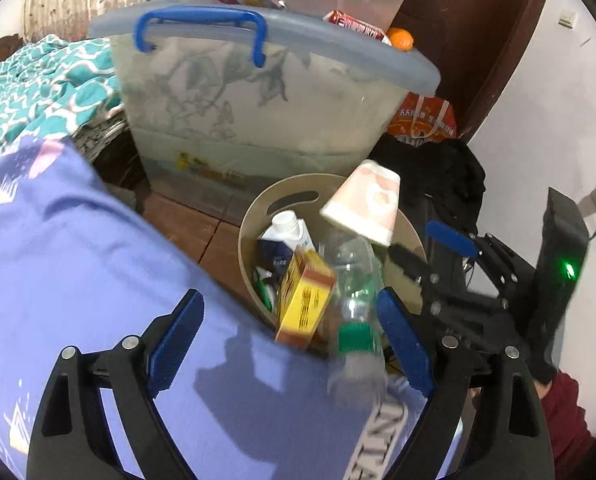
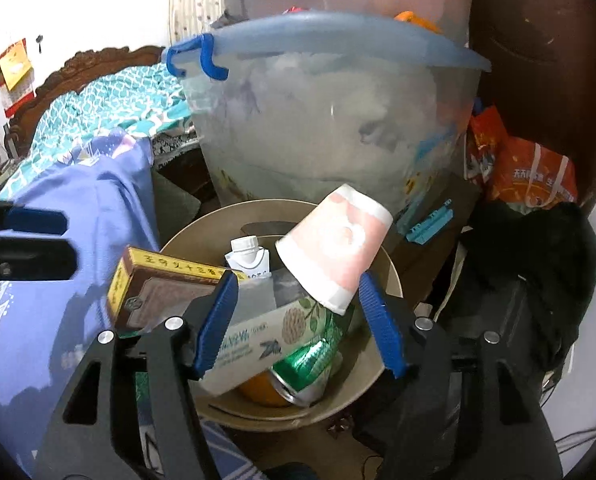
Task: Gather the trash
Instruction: 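Carry box and cup to the bin and open both grippers over it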
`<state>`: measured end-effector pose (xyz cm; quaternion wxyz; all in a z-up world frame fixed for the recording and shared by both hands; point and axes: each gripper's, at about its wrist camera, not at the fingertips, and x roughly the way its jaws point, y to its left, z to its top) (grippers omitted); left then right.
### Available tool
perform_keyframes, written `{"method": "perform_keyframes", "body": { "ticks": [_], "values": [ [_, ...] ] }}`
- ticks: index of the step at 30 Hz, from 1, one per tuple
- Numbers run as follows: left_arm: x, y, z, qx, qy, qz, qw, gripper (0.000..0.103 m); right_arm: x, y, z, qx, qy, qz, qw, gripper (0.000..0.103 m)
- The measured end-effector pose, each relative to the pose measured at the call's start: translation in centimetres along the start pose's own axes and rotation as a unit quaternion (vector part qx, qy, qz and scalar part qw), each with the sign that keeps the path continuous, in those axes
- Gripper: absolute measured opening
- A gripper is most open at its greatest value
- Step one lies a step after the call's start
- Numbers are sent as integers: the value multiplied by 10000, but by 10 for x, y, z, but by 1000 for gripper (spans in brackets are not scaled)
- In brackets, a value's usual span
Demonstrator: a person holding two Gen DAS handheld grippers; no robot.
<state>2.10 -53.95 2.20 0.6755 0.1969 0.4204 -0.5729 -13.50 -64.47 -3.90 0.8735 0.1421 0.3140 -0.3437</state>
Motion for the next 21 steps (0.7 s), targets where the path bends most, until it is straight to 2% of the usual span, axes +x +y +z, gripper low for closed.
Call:
{"method": "perform_keyframes", "body": {
  "ticks": [3, 7, 9, 13, 16, 18, 19, 21],
  "values": [
    [-17, 5, -18, -8, -39, -8, 10000, 84, -8, -12, -1, 173, -25, -84, 9998, 64],
    [-44, 17, -54, -53, -78, -13, 10000, 84, -14, -55, 7, 1087, -105, 9, 9940, 62],
    [-53, 26, -71, -183, -40, -10, 9998, 84, -3, -77, 19, 1614, -29, 36, 9869, 39],
    [-69, 38, -96, -448, 9, -37, 9990, 84, 35, -99, 47, 2302, 358, 99, 9724, 31],
    [-83, 46, -111, -534, -47, 2, 9986, 84, 69, -90, 58, 2402, 875, 261, 9664, 29],
    [-93, 54, -121, -650, -83, 51, 9978, 84, 78, -72, 60, 2282, 1103, 629, 9653, 29],
    [-96, 59, -126, -720, -92, 61, 9973, 84, 80, -55, 61, 2016, 1219, 725, 9691, 29],
    [-103, 68, -135, -890, -88, 81, 9960, 84, 78, -28, 61, 1457, 1227, 550, 9802, 29]
  ]
}}
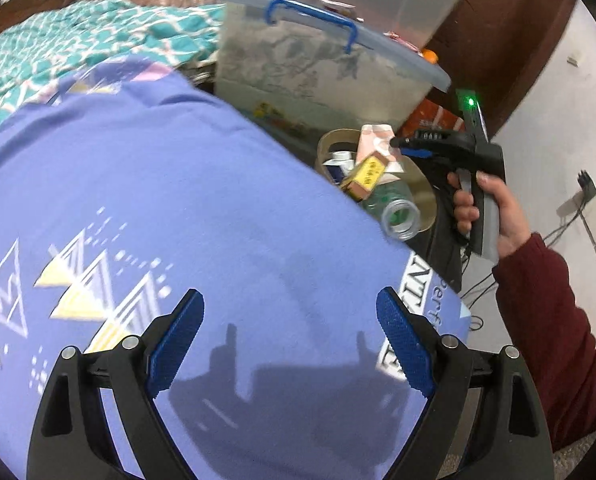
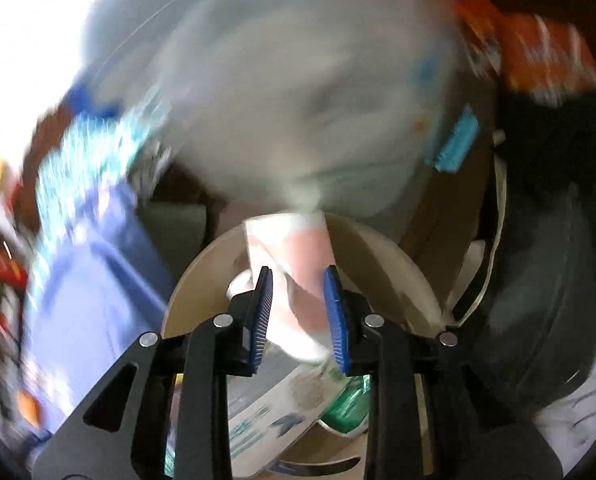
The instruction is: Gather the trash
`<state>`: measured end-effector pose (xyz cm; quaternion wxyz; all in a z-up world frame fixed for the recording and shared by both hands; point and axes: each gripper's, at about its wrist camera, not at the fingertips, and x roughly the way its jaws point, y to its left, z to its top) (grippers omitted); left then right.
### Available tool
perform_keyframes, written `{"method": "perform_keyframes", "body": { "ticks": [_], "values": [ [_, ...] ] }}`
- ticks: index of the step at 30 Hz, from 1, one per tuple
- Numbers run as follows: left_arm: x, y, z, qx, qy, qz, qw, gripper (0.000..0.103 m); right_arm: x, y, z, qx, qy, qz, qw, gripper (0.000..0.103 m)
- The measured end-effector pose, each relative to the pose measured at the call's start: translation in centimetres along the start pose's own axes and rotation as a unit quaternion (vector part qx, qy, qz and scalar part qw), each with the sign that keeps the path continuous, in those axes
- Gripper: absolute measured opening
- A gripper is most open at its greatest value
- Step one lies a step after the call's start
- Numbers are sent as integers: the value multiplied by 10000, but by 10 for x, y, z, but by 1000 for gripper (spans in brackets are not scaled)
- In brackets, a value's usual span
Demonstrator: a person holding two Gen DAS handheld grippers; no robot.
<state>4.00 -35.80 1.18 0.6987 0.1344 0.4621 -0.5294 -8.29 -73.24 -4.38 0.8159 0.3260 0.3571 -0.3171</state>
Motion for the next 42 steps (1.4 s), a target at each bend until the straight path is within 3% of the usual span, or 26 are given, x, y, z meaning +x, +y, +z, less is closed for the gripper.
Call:
{"method": "perform_keyframes", "body": {
  "ticks": [2, 10, 15, 18, 20, 21, 22, 26, 30, 32, 37, 42],
  "values": [
    [-4, 10, -5, -167, 11, 1, 9999, 84, -3, 17, -7, -333, -98, -192, 9992, 29],
    [-48, 54, -39, -665, -226, 333, 9970, 84, -46, 36, -15, -372, -551, -215, 9976, 31],
    [-90, 98, -78, -1123, -395, 690, 9905, 84, -77, 72, -24, -585, -815, 9, 9950, 32],
    [-123, 135, -107, -1551, -552, 1048, 9808, 84, -91, 108, -31, -832, -876, 333, 9921, 34],
    [-151, 164, -129, -1913, -735, 1406, 9686, 84, -96, 143, -38, -1070, -857, 620, 9886, 46],
    [-166, 181, -139, -2122, -835, 1590, 9606, 84, -97, 159, -43, -1172, -847, 720, 9869, 53],
    [-174, 191, -147, -2262, -896, 1716, 9547, 84, -97, 180, -50, -1317, -824, 852, 9842, 54],
    [-213, 234, -177, -2855, -1097, 2534, 9177, 84, -85, 254, -83, -1790, -450, 1362, 9733, 54],
    [-232, 256, -196, -3061, -1079, 3285, 8870, 84, -65, 329, -142, -2232, 144, 1944, 9551, 54],
    [-234, 263, -202, -3052, -1030, 3494, 8799, 84, -58, 362, -178, -2446, 406, 2141, 9448, 54],
    [-240, 273, -217, -3094, -1050, 3516, 8773, 84, -41, 424, -261, -2943, 944, 2371, 9210, 54],
    [-240, 284, -232, -3209, -1041, 3505, 8737, 84, -31, 444, -302, -3001, 1246, 2345, 9162, 54]
  ]
}}
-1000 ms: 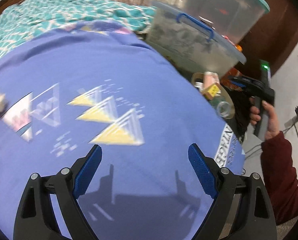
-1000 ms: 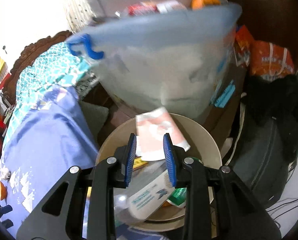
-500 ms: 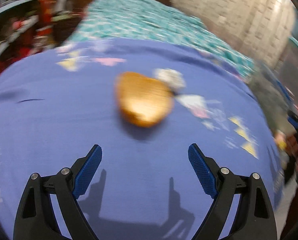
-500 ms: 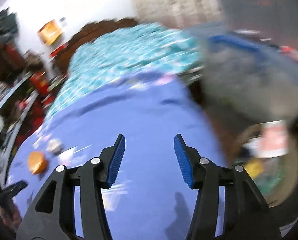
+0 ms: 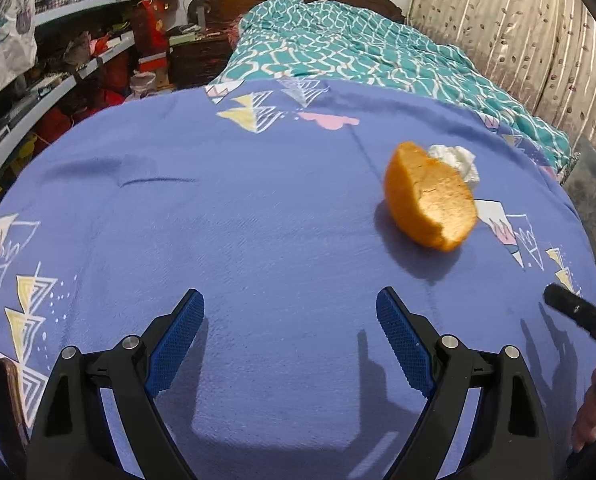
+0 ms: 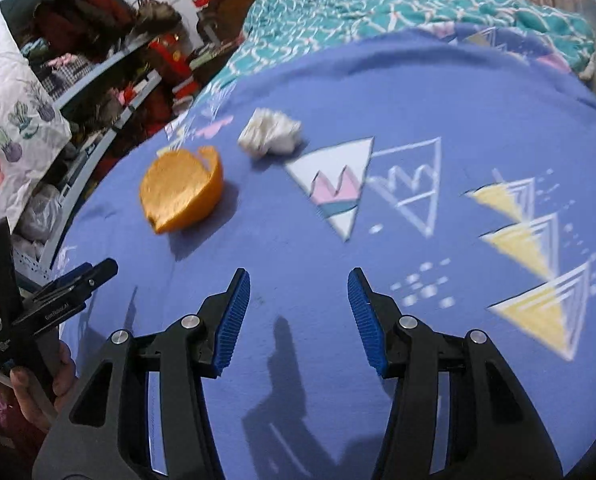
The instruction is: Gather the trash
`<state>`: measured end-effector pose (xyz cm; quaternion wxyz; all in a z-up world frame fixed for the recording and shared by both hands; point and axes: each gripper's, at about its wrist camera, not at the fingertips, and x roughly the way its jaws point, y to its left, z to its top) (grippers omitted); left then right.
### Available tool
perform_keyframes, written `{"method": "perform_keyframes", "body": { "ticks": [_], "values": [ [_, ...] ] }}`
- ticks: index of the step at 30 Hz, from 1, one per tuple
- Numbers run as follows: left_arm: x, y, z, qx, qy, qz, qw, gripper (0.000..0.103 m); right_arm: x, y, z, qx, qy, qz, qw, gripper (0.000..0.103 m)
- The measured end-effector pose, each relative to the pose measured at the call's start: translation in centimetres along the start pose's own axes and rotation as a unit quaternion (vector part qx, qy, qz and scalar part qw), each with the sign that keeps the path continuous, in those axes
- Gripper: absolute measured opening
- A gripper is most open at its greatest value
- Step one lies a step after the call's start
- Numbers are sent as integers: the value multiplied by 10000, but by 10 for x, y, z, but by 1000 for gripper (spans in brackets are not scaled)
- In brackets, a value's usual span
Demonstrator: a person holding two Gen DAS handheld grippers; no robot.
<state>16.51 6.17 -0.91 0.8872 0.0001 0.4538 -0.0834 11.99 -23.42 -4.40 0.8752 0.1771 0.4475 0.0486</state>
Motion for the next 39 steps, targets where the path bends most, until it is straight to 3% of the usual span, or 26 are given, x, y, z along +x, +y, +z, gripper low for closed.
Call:
{"method": "perform_keyframes", "body": {
  "ticks": [6, 14, 26, 39],
  "values": [
    [11, 12, -6, -189, 84, -45, 9998, 84, 15, 9, -6, 18, 120, -98, 9999, 57],
    [16, 12, -10, -162, 75, -18, 9998, 87, 12, 7, -18, -175, -349, -40, 9992, 64],
    [18, 8, -9, -79, 113, 44, 9999, 92, 10, 0, -18, -3, -434, 209, 9988, 70],
    [22, 1, -9, 87, 197, 166, 9996, 94, 8, -1, -19, 32, -497, 75, 9987, 78]
  ]
}}
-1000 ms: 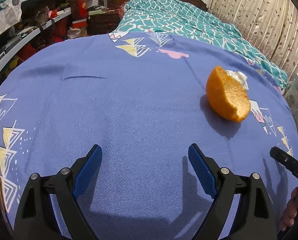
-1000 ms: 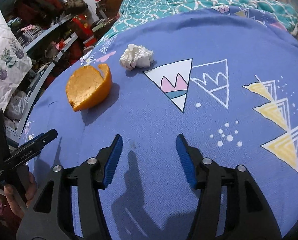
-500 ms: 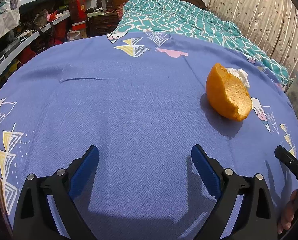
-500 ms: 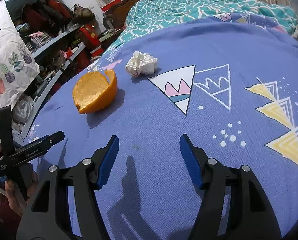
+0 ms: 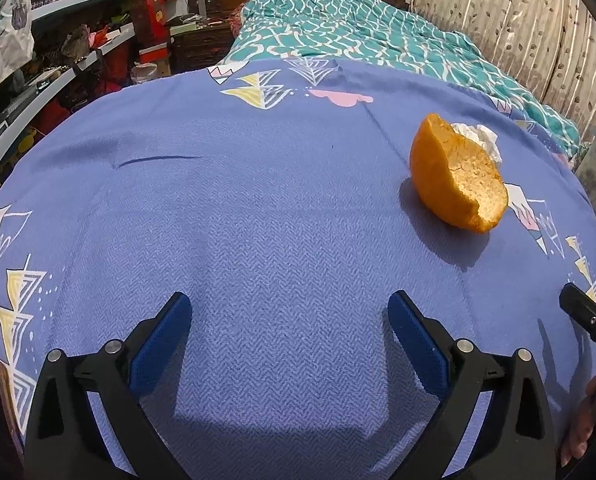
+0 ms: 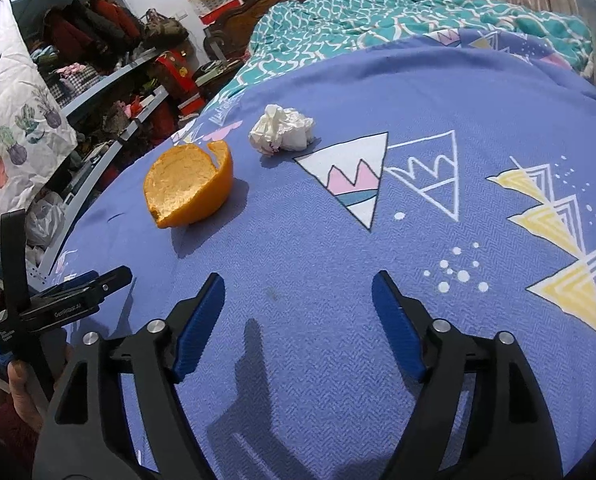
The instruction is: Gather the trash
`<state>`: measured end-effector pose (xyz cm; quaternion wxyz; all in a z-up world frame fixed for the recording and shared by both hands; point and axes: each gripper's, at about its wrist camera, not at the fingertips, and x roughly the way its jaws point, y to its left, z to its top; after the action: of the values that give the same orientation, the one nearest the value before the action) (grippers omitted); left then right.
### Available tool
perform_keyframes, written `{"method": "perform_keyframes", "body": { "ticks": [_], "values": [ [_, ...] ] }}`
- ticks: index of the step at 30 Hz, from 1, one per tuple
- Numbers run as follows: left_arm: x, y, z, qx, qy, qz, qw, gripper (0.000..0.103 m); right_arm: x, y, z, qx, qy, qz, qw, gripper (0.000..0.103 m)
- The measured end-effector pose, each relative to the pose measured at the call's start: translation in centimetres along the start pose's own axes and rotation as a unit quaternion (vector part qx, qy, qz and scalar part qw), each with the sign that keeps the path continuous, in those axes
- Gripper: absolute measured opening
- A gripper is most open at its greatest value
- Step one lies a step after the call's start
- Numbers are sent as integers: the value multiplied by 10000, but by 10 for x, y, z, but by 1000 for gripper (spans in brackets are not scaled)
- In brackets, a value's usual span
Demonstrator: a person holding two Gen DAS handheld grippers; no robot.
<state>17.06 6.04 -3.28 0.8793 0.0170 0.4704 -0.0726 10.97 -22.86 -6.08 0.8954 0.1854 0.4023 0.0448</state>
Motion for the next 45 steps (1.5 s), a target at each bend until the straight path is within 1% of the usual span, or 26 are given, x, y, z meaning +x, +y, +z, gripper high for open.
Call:
{"method": "perform_keyframes", "body": {
  "ticks": [5, 11, 17, 18, 30, 45],
  "values": [
    [1, -3, -1, 49, 27, 72, 10000, 94, -3, -9, 1, 234, -108, -114, 9996, 80],
    [2, -7, -2, 147, 72, 184, 9997, 95, -3, -9, 1, 203, -107, -184, 9996, 85],
    [2, -7, -2, 147, 70, 186, 9997, 95, 2, -3, 3, 12, 47, -57, 10000, 99],
    [2, -7, -2, 148, 70, 186, 9997, 95, 3, -2, 3, -33, 84, -42, 9999, 99],
    [1, -7, -3, 103, 58, 243, 9996, 95, 4, 11, -5, -401, 196, -454, 9980, 99],
    [-2, -8, -7, 47, 62, 353, 9993, 95, -9, -4, -10, -28, 6, -6, 10000, 99]
  ]
}}
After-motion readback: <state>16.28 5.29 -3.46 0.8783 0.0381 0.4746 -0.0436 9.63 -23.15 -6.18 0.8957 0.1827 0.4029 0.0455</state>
